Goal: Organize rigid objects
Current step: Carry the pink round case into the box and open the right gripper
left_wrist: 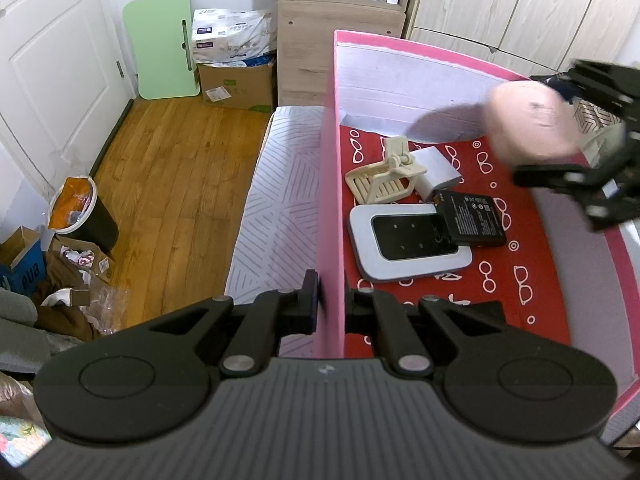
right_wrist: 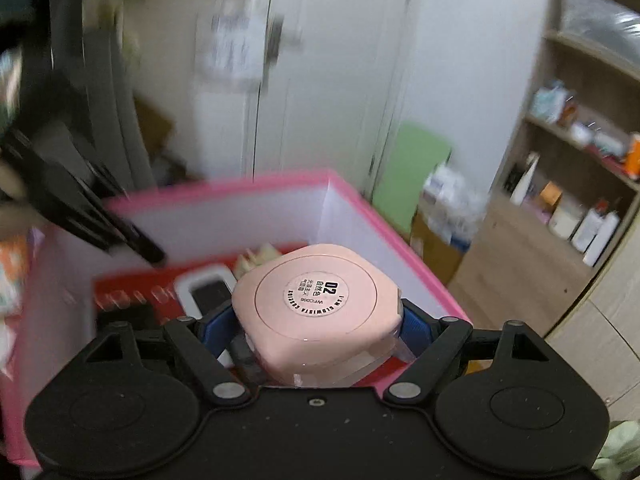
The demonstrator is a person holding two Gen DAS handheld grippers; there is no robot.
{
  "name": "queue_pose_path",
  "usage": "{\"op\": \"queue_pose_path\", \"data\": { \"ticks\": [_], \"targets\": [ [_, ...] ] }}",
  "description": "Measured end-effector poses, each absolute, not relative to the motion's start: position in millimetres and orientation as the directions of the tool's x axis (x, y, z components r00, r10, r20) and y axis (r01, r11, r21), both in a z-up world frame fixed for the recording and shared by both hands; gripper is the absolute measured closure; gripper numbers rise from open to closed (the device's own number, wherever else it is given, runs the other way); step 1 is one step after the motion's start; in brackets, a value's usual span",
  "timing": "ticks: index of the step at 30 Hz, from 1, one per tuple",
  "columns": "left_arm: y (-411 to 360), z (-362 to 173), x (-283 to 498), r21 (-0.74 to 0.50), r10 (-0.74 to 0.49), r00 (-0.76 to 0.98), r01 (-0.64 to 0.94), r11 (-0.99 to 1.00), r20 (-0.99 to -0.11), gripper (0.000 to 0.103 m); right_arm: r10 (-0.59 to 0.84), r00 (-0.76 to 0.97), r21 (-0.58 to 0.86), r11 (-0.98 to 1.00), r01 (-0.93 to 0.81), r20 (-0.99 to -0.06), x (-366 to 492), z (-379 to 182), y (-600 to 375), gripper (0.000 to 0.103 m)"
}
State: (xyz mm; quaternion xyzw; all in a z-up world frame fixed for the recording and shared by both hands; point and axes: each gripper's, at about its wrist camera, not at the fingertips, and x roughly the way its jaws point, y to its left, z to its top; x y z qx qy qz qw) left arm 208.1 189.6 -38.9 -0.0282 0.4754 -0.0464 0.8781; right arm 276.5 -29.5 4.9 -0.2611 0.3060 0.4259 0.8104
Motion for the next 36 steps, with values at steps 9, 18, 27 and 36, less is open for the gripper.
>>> {"op": "queue_pose_path", "data": {
  "ticks": [9, 18, 27, 36],
  "targets": [
    [189, -39, 208, -0.095, -0.111, 0.543, 0.058, 0.994, -0.832, 0.097, 0.257, 0.417, -0.306, 0.379, -0.873, -0.872, 305, -33, 18, 0.017],
    [192, -40, 208, -0.099, -0.116, 0.545, 0.061, 0.993, -0.830, 0.096, 0.153, 0.377, -0.275, 0.451, -0.849, -0.913, 305, -32, 21, 0.016],
    [189, -39, 209, -0.094, -0.113, 0.545, 0.063, 0.994, -0.831, 0.096, 0.265, 0.478, -0.283, 0.538, -0.794, -0.837, 293, 14, -10, 0.015],
    [190, -39, 208, -0.099, -0.114, 0.544, 0.057, 0.993, -0.831, 0.096, 0.419, 0.697, -0.282, 0.700, -0.656, -0.581, 250, 53, -84, 0.014]
  ]
}}
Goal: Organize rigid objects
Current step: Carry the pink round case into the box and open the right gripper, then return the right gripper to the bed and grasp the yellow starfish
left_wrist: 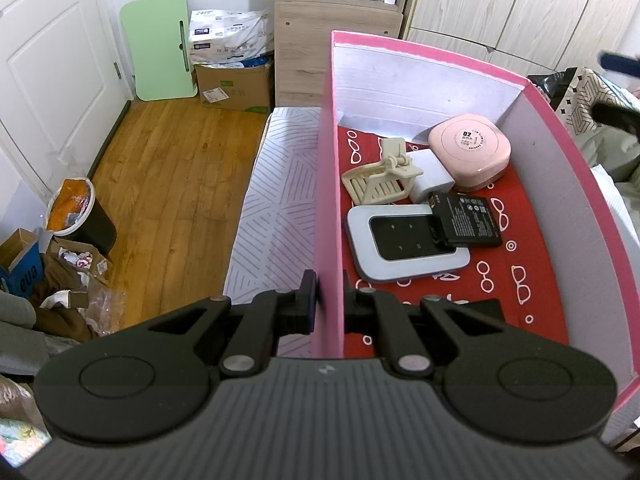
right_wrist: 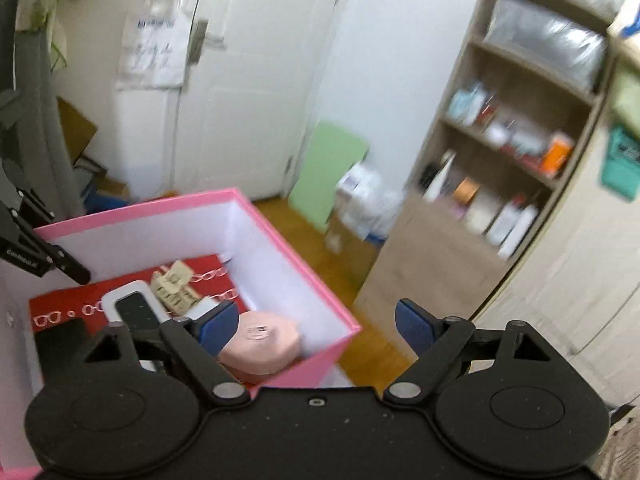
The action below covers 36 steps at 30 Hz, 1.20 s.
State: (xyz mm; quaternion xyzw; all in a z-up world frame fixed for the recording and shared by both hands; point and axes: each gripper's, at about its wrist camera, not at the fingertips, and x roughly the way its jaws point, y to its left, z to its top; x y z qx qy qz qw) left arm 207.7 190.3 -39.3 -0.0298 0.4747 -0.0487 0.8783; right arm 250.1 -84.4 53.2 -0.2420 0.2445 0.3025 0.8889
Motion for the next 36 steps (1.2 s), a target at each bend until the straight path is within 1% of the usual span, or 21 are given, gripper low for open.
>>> {"op": "queue_pose_path", "data": {
  "ticks": [5, 8, 11, 17, 18, 20, 21, 22, 24, 26, 29, 31, 33, 35, 36],
  "targets": [
    [192, -39, 206, -0.104, -0.120, 0.550, 0.060, 0.993, -0.826, 0.096, 0.395, 0.737, -0.269, 0.751, -0.603, -0.548, 231, 44, -121, 0.015],
    [192, -39, 205, -0.109, -0.122, 0.553, 0.056, 0.992, -0.824, 0.096, 0.385, 0.765, -0.209, 0.810, -0.548, -0.517, 223, 37, -149, 0.015],
    [192, -38, 206, -0.108, -0.121, 0.553, 0.056, 0.993, -0.825, 0.096, 0.346, 0.781, -0.138, 0.868, -0.477, -0.521, 217, 25, -176, 0.015],
    [191, -38, 206, -0.105, -0.119, 0.554, 0.058, 0.993, -0.824, 0.096, 0.344, 0.721, 0.113, 0.930, -0.350, -0.602, 214, -15, -219, 0.017],
    [191, -38, 206, -0.106, -0.120, 0.553, 0.057, 0.993, -0.824, 0.096, 0.344, 0.708, 0.142, 0.933, -0.329, -0.617, 215, -24, -222, 0.020],
    [191, -38, 206, -0.106, -0.120, 0.553, 0.057, 0.993, -0.824, 0.096, 0.344, 0.678, 0.197, 0.937, -0.288, -0.650, 215, -39, -228, 0.022],
    [191, -39, 206, -0.107, -0.120, 0.553, 0.056, 0.993, -0.824, 0.096, 0.344, 0.665, 0.216, 0.938, -0.270, -0.662, 215, -47, -230, 0.027],
    [190, -38, 206, -0.108, -0.121, 0.554, 0.055, 0.993, -0.824, 0.096, 0.342, 0.654, 0.229, 0.939, -0.255, -0.674, 214, -53, -232, 0.029],
    [190, -39, 207, -0.108, -0.121, 0.553, 0.055, 0.993, -0.824, 0.096, 0.330, 0.637, 0.227, 0.944, -0.241, -0.696, 217, -63, -230, 0.035],
    [190, -39, 207, -0.108, -0.121, 0.554, 0.055, 0.993, -0.824, 0.096, 0.299, 0.631, 0.188, 0.953, -0.238, -0.716, 219, -71, -225, 0.037],
    [190, -39, 207, -0.109, -0.121, 0.554, 0.055, 0.993, -0.824, 0.096, 0.228, 0.643, 0.095, 0.967, -0.235, -0.731, 224, -79, -216, 0.037],
    [190, -39, 207, -0.112, -0.123, 0.554, 0.054, 0.992, -0.823, 0.096, 0.202, 0.632, 0.069, 0.971, -0.229, -0.748, 230, -85, -212, 0.038],
    [190, -39, 206, -0.111, -0.123, 0.555, 0.054, 0.992, -0.823, 0.096, 0.167, 0.652, 0.032, 0.976, -0.214, -0.740, 229, -86, -208, 0.049],
    [191, -39, 206, -0.113, -0.124, 0.555, 0.054, 0.992, -0.823, 0.096, 0.173, 0.653, 0.048, 0.978, -0.205, -0.737, 229, -84, -209, 0.054],
    [191, -38, 206, -0.111, -0.123, 0.555, 0.055, 0.992, -0.822, 0.096, 0.175, 0.652, 0.066, 0.980, -0.189, -0.738, 229, -84, -211, 0.054]
  ]
}}
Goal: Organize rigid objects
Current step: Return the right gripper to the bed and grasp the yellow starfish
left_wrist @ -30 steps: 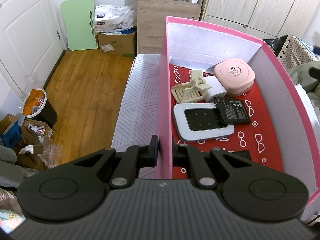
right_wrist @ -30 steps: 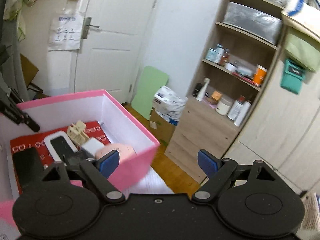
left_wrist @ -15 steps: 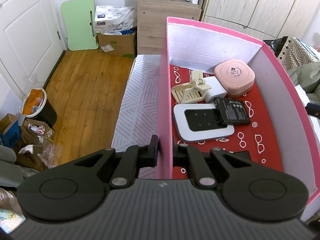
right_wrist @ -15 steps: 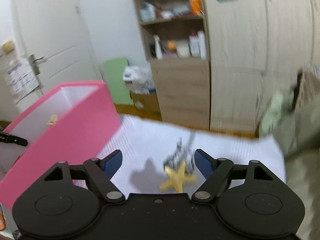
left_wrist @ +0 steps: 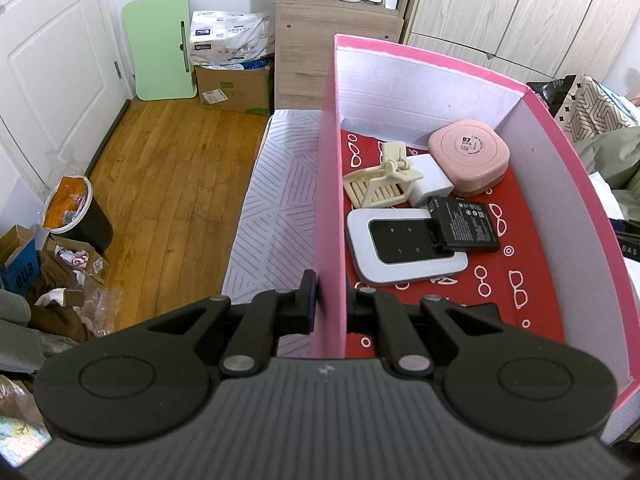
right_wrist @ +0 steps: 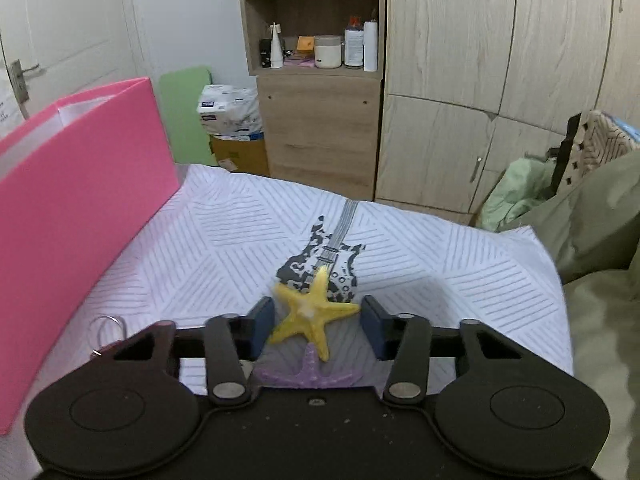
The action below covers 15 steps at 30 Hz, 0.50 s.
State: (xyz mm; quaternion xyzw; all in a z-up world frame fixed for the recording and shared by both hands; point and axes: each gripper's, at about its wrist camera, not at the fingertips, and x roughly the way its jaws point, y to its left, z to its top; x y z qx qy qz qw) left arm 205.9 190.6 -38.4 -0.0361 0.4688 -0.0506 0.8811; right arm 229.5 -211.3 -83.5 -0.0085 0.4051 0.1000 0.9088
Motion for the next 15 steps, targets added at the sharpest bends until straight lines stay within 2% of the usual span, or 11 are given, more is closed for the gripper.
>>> {"op": "queue_pose_path", "data": {
  "ticks": [5, 9, 15],
  "targets": [
    [190.6, -38.7, 205.9, -0.112, -0.123, 0.555, 0.054, 0.992, -0.823, 0.096, 0.162, 0.655, 0.067, 0.984, -0.167, -0.738, 227.6, -81.9, -211.3, 0.055],
    [192.1, -38.6, 205.6, -0.110, -0.123, 0.555, 0.056, 0.992, -0.823, 0.096, 0.176, 0.664, 0.094, 0.983, -0.158, -0.727, 227.2, -77.1, -214.8, 0.062],
    [192.4, -38.7, 205.7, -0.115, -0.125, 0.555, 0.053, 0.992, -0.823, 0.096, 0.181, 0.656, 0.098, 0.982, -0.161, -0.733, 225.0, -76.6, -214.7, 0.062]
  ]
}}
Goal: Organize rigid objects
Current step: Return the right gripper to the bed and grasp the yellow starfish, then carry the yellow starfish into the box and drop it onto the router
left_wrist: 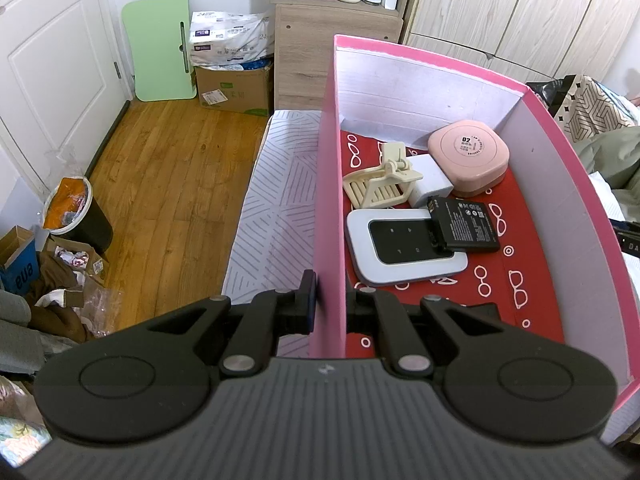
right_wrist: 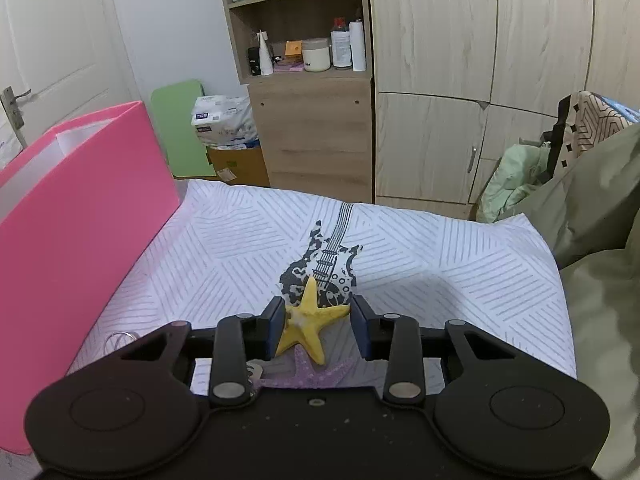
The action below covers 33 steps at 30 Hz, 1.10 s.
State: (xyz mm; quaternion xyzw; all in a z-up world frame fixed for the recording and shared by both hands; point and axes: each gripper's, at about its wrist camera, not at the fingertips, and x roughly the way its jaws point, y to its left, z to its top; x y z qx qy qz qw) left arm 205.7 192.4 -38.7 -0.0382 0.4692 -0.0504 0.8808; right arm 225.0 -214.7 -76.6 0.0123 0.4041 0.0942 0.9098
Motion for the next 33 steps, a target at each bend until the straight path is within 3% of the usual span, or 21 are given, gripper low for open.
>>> {"op": "queue_pose_path", "data": {
  "ticks": [8, 17, 28, 33],
  "targets": [
    [193, -39, 205, -0.114, -0.125, 0.556, 0.054, 0.992, -0.822, 0.096, 0.258, 0.647, 0.219, 0.965, -0.141, -0.717, 225, -74, -225, 0.062],
    [193, -39, 205, -0.114, -0.125, 0.556, 0.054, 0.992, -0.822, 0.096, 0.282, 0.654, 0.225, 0.959, -0.172, -0.702, 221, -54, -221, 0.062],
    [193, -38, 206, -0.117, -0.126, 0.559, 0.052, 0.992, -0.820, 0.096, 0.538, 0.593, 0.251, 0.830, -0.498, -0.599, 216, 31, -157, 0.062],
    [194, -38, 204, -0.115, -0.123, 0.563, 0.049, 0.992, -0.817, 0.096, 0.628, 0.391, 0.247, 0.689, -0.682, -0.673, 242, 37, -86, 0.062]
  ]
}}
